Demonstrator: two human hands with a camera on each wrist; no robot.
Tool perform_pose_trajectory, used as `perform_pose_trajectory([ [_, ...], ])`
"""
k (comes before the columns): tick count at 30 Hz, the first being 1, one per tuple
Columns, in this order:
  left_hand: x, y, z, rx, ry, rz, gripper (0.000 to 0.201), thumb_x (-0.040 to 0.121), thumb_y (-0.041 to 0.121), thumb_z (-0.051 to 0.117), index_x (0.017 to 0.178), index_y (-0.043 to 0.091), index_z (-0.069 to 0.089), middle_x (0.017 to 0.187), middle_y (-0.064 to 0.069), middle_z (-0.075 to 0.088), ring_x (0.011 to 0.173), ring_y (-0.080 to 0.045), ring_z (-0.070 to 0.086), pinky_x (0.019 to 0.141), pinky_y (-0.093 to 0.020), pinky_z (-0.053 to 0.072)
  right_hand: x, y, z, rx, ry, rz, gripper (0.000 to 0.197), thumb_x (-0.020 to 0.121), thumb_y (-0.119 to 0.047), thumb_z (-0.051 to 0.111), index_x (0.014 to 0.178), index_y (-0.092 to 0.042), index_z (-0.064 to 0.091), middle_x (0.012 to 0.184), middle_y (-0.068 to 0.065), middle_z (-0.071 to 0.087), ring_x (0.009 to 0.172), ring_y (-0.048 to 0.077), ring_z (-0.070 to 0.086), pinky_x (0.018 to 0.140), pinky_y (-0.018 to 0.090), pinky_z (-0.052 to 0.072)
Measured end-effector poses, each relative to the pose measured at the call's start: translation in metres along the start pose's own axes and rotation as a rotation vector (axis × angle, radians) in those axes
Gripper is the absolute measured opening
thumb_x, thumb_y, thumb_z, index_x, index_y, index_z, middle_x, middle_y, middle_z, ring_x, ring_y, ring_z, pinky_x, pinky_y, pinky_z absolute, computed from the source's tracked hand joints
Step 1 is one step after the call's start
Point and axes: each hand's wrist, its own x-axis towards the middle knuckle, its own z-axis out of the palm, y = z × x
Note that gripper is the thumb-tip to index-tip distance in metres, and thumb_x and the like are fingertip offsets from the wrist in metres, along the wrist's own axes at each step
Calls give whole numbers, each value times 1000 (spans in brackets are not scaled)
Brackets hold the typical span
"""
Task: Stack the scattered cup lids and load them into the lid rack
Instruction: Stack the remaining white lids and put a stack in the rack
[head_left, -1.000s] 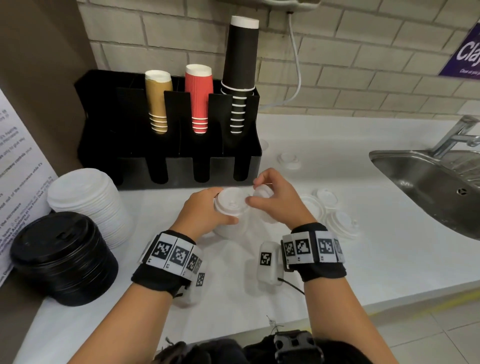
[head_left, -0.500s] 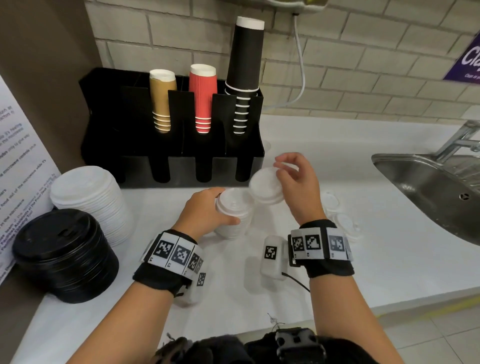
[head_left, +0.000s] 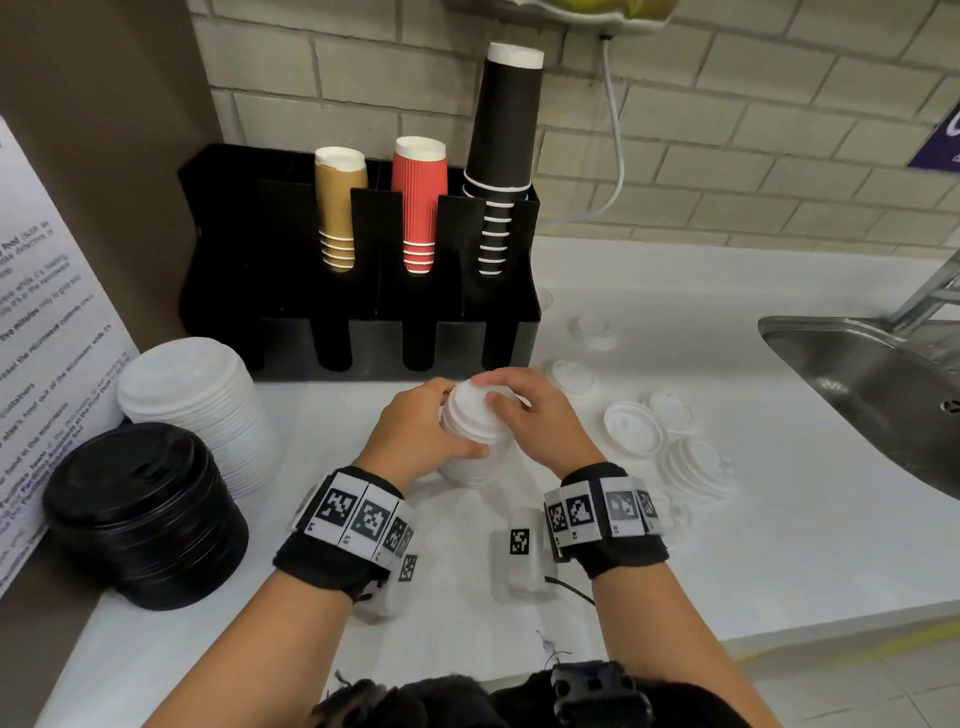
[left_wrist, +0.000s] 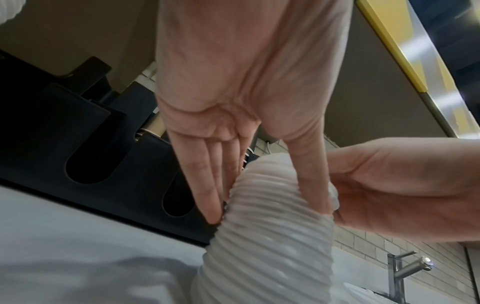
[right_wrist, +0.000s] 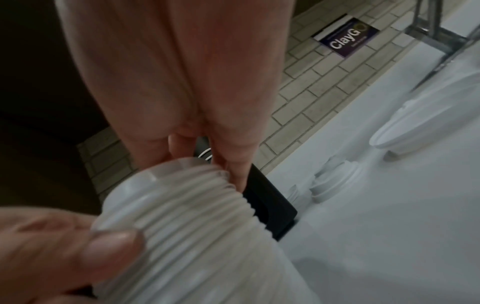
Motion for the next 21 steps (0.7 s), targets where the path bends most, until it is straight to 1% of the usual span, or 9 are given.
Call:
perform_pose_trajectory([
  [1,0,0,1,9,3,-3,70,61,27,90,122,22,57,109,7,64,98,-14,62,86,-32,53,1,-1,1,-29,3,-7,24,94,-10,54,110,-20,69,115,-4,57,108,8,51,92,14,39],
  [3,1,0,1,27,13,-4,69,60,29,91,119,20,56,106,6,63,95,-15,62,83,-32,53,5,-4,2,-89,8,-13,25,95,-8,52,111,-17,70,116,-2,56,106,7,51,89,6,36],
  [4,1,-1,2,36,17,-5,68,60,30,91,118,20,56,105,6,64,94,-15,62,81,-32,53,7,-7,3,-115,9,-16,26,95,-8,52,111,-15,71,117,-1,57,107,8,52,88,6,35],
  [7,2,-1,2,52,25,-5,64,60,32,90,114,19,57,100,6,64,90,-13,62,76,-29,52,10,-14,4,-181,-9,-26,24,93,-15,56,112,-14,70,119,2,59,110,13,55,94,17,37],
  [10,3,-3,4,44,29,-3,60,61,33,88,109,23,55,94,10,62,85,-7,60,68,-22,48,7,-17,6,-240,-46,-31,32,90,-27,65,119,-16,66,123,2,56,111,15,54,96,23,39],
  [13,4,-4,4,24,20,-1,59,61,34,88,107,29,51,92,15,60,85,-1,57,66,-18,45,5,-18,9,-250,-54,-34,35,89,-29,66,122,-17,66,124,1,55,111,15,54,94,21,38],
  [15,4,-6,4,12,16,-2,60,61,35,87,109,28,53,94,14,61,86,-2,58,67,-19,46,5,-18,10,-249,-58,-38,33,88,-29,67,120,-19,67,122,0,55,108,13,54,90,18,36],
  [18,4,-8,4,-15,7,19,62,60,35,87,113,30,55,95,17,62,87,0,59,69,-19,46,4,-17,11,-226,-59,-46,31,86,-29,69,115,-19,70,119,-1,56,107,12,53,90,18,36],
  [21,3,-8,2,-56,6,60,51,63,41,85,107,38,59,91,18,66,83,5,61,67,-14,45,3,-15,13,-181,-23,-37,30,82,-27,73,110,-18,71,116,-1,56,106,12,53,85,12,35],
])
